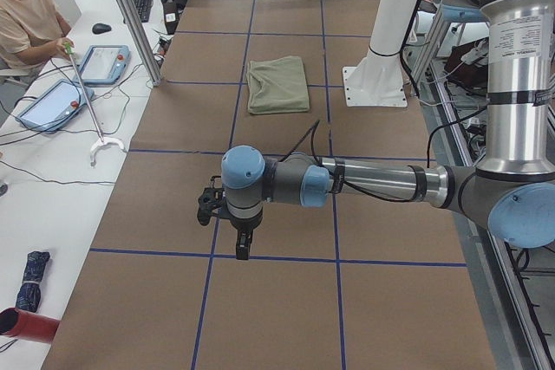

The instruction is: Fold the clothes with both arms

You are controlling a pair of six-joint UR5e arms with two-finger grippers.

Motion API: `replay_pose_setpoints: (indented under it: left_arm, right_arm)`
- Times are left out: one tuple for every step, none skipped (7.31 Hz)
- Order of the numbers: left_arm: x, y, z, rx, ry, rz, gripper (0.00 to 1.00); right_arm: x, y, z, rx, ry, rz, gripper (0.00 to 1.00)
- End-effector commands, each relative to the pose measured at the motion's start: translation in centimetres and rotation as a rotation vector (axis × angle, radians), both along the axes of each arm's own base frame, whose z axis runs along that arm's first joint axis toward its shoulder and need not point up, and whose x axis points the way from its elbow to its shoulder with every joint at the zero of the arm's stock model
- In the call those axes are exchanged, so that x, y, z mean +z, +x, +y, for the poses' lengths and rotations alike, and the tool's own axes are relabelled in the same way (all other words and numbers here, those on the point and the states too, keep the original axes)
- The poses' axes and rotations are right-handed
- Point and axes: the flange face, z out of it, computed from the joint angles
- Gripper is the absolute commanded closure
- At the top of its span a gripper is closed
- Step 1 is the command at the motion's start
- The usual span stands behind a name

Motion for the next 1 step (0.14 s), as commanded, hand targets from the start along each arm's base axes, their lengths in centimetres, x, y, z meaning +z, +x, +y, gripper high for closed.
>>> replay_pose_setpoints:
  left_arm:
    - [0.0, -0.01, -0.01, 0.001, 0.002, -0.001, 0.0]
  right_arm:
    - [0.12, 0.02, 0.14, 0.001, -0.003, 0.0, 0.0]
